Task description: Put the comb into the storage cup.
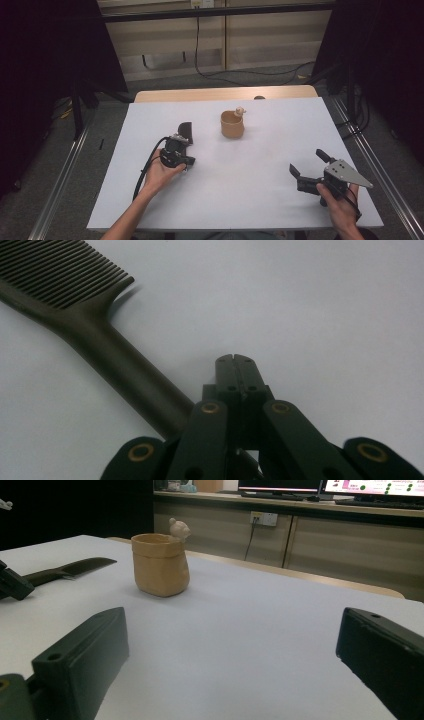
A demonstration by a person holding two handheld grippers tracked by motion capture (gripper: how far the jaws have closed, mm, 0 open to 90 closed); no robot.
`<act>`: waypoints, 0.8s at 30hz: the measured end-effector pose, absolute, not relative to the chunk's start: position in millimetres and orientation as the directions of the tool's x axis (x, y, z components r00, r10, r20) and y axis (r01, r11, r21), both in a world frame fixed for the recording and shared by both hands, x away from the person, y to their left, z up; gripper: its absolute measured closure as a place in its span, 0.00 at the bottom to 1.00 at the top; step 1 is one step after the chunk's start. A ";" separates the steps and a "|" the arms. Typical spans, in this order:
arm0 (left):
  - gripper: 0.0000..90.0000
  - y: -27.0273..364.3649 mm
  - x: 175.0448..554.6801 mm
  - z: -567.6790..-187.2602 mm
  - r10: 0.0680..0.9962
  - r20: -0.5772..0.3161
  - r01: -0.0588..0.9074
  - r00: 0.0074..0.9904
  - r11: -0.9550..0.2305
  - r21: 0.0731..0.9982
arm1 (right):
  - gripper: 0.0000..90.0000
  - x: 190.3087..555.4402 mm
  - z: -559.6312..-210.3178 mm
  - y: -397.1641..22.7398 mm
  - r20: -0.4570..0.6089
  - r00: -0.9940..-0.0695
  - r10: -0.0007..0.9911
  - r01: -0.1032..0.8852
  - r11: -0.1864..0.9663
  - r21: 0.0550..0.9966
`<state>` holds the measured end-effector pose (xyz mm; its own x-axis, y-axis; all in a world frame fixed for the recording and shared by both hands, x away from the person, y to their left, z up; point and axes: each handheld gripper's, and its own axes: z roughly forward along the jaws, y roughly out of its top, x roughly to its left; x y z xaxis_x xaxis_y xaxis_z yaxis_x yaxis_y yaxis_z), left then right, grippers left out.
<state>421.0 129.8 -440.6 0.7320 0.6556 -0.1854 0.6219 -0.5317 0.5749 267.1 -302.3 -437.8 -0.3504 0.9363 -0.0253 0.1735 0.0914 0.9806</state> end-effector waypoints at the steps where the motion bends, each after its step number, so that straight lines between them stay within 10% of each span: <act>1: 1.00 129.7 421.0 -439.6 0.650 -0.181 0.619 0.738 -0.544 0.567 | 0.00 267.9 -438.2 -302.0 -0.023 -0.351 0.936 0.176 0.090 0.980; 24: 1.00 142.6 427.7 -439.1 0.662 -0.245 0.666 0.709 -0.512 0.543 | 0.00 268.3 -438.4 -301.2 -0.027 -0.359 0.933 0.173 0.095 0.980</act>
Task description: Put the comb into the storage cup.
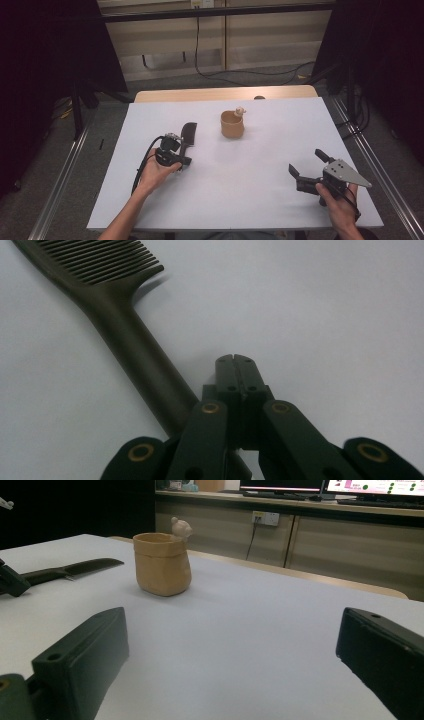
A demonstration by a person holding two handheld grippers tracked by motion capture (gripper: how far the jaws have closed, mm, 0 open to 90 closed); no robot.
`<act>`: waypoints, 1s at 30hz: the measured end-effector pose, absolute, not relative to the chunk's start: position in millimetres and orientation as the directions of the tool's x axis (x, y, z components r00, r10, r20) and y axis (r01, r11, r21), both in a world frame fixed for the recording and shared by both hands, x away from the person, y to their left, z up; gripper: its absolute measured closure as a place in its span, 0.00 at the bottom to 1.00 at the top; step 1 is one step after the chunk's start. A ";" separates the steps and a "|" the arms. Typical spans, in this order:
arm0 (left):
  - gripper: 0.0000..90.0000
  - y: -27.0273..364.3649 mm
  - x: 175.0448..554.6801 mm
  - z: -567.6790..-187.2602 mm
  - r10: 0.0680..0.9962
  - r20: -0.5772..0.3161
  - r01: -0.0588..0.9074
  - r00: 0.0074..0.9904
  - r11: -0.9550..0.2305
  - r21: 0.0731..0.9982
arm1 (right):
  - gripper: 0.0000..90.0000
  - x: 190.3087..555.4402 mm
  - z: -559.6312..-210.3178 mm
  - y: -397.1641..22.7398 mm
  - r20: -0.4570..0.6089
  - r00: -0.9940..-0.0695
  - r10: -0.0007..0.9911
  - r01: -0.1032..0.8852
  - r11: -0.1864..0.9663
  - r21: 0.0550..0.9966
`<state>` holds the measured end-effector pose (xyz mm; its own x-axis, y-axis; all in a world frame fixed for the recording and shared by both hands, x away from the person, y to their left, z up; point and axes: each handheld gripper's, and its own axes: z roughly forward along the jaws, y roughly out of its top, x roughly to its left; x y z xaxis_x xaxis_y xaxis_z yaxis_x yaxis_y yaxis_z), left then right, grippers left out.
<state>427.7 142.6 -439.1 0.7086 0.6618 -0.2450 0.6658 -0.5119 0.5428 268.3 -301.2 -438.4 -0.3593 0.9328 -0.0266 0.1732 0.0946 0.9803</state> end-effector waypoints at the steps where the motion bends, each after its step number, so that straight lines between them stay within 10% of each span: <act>1: 1.00 142.6 427.7 -439.1 0.662 -0.245 0.666 0.709 -0.512 0.543 | 0.00 268.3 -438.4 -301.2 -0.027 -0.359 0.933 0.173 0.095 0.980; 30: 1.00 152.1 428.8 -436.8 0.678 -0.222 0.672 0.700 -0.521 0.526 | 0.00 268.0 -438.5 -301.6 -0.026 -0.362 0.932 0.174 0.094 0.980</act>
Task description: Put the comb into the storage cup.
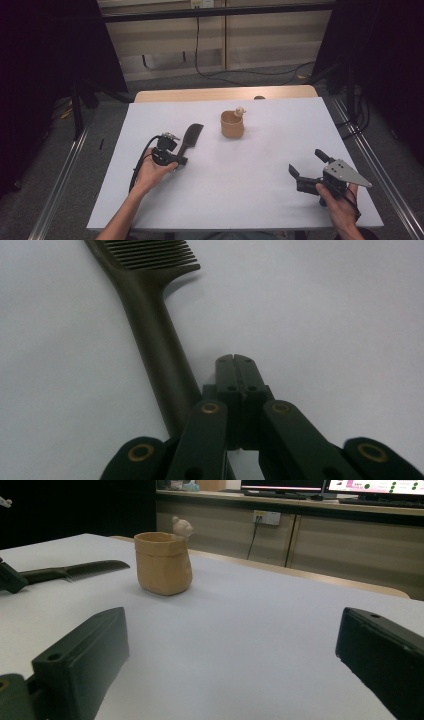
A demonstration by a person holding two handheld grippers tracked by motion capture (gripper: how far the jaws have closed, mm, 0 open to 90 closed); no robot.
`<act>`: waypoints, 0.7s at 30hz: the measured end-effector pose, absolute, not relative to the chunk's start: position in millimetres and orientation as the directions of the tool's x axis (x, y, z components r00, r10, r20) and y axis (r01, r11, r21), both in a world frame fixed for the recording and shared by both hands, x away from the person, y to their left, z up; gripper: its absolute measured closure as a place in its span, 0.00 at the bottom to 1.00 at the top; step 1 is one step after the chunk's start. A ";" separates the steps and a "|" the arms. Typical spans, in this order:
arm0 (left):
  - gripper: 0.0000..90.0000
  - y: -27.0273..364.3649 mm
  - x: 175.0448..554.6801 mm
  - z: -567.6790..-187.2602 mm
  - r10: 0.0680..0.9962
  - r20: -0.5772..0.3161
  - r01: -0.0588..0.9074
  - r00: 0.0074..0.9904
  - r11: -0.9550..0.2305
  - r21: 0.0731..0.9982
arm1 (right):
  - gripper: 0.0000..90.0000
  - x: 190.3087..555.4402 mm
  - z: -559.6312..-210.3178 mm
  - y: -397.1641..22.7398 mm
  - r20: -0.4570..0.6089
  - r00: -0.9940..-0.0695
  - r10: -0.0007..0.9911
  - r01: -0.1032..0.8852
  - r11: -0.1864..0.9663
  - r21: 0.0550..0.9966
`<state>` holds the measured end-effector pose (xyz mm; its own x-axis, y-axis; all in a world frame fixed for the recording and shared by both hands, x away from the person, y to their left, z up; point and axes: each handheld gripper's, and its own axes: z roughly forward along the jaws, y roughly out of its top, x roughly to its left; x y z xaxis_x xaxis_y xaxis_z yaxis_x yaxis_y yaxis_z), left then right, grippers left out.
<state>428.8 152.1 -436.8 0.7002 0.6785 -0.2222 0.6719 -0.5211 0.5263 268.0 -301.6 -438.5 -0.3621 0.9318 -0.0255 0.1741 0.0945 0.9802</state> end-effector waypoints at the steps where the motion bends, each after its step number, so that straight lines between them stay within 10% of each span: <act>1: 1.00 151.8 428.0 -436.5 0.681 -0.216 0.670 0.700 -0.521 0.528 | 0.00 268.1 -438.4 -301.6 -0.025 -0.362 0.932 0.174 0.094 0.980; 21: 1.00 163.0 429.6 -433.8 0.686 -0.226 0.677 0.692 -0.507 0.533 | 0.00 268.1 -438.3 -301.5 -0.027 -0.361 0.932 0.173 0.096 0.980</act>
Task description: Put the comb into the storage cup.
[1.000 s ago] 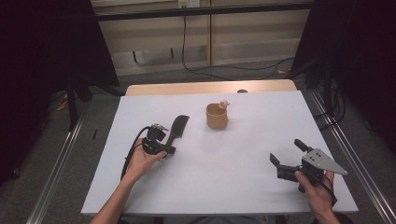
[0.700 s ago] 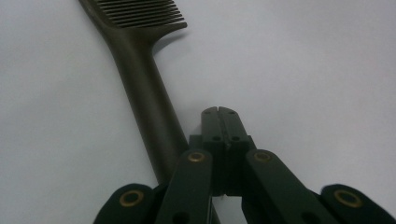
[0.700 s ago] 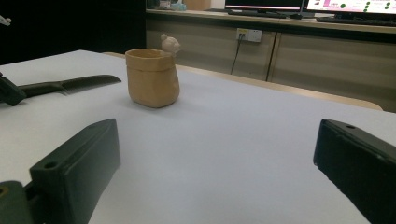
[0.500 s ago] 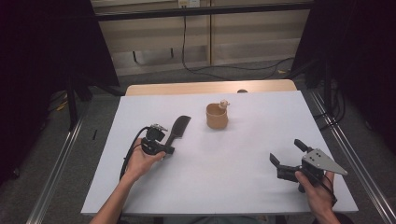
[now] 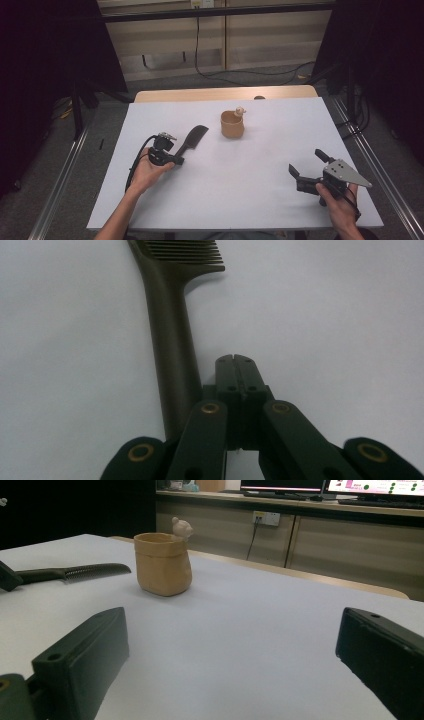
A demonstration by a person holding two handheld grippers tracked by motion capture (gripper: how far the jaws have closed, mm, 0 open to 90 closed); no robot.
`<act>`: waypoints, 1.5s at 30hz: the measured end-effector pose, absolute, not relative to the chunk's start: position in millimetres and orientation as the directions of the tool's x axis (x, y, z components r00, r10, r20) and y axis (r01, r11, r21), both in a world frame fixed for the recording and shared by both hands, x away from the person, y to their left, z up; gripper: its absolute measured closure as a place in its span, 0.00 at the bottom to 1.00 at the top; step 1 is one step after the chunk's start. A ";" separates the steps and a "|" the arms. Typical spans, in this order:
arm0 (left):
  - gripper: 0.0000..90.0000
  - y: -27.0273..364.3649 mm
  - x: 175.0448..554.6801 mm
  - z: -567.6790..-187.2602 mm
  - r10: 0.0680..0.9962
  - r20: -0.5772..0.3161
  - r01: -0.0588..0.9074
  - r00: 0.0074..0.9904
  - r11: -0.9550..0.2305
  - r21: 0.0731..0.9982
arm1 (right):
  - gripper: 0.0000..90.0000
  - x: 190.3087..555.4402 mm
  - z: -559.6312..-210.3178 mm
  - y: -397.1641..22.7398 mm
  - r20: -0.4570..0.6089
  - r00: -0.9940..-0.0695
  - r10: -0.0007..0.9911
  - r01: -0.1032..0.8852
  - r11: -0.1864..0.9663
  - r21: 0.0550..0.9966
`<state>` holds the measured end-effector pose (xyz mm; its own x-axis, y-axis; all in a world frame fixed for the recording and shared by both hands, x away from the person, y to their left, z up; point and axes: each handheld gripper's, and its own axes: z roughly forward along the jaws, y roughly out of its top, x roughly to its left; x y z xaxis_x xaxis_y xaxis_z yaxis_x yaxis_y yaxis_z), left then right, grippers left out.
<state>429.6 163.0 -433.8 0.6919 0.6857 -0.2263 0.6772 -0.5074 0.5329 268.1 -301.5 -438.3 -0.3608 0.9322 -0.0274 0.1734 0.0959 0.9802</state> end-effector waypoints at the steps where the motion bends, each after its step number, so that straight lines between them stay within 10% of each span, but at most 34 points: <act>1: 1.00 164.8 429.0 -429.2 0.691 -0.238 0.679 0.683 -0.479 0.557 | 0.00 268.0 -438.3 -301.4 -0.027 -0.362 0.932 0.174 0.096 0.980; 16: 1.00 179.7 420.7 -406.3 0.681 -0.239 0.604 0.692 -0.365 0.708 | 0.00 267.5 -438.0 -301.3 -0.025 -0.363 0.932 0.168 0.092 0.981; 24: 0.72 187.0 422.4 -402.8 0.687 -0.263 0.605 0.677 -0.318 0.730 | 0.00 267.9 -438.1 -301.1 -0.024 -0.363 0.932 0.171 0.092 0.981; 27: 0.37 189.0 422.7 -400.5 0.714 -0.264 0.615 0.649 -0.287 0.735 | 0.00 267.9 -438.1 -301.2 -0.024 -0.362 0.932 0.172 0.093 0.981; 33: 0.10 193.8 423.5 -394.5 0.736 -0.221 0.587 0.640 -0.282 0.759 | 0.00 267.5 -437.9 -301.4 -0.023 -0.363 0.931 0.170 0.091 0.981; 45: 0.11 199.5 437.1 -391.1 0.776 -0.174 0.645 0.606 -0.351 0.679 | 0.00 267.9 -438.1 -301.1 -0.024 -0.363 0.931 0.171 0.092 0.981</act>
<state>437.1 199.5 -391.1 0.6059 0.7762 -0.1742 0.6446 -0.3507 0.6794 267.9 -301.1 -438.1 -0.3633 0.9313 -0.0241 0.1714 0.0923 0.9809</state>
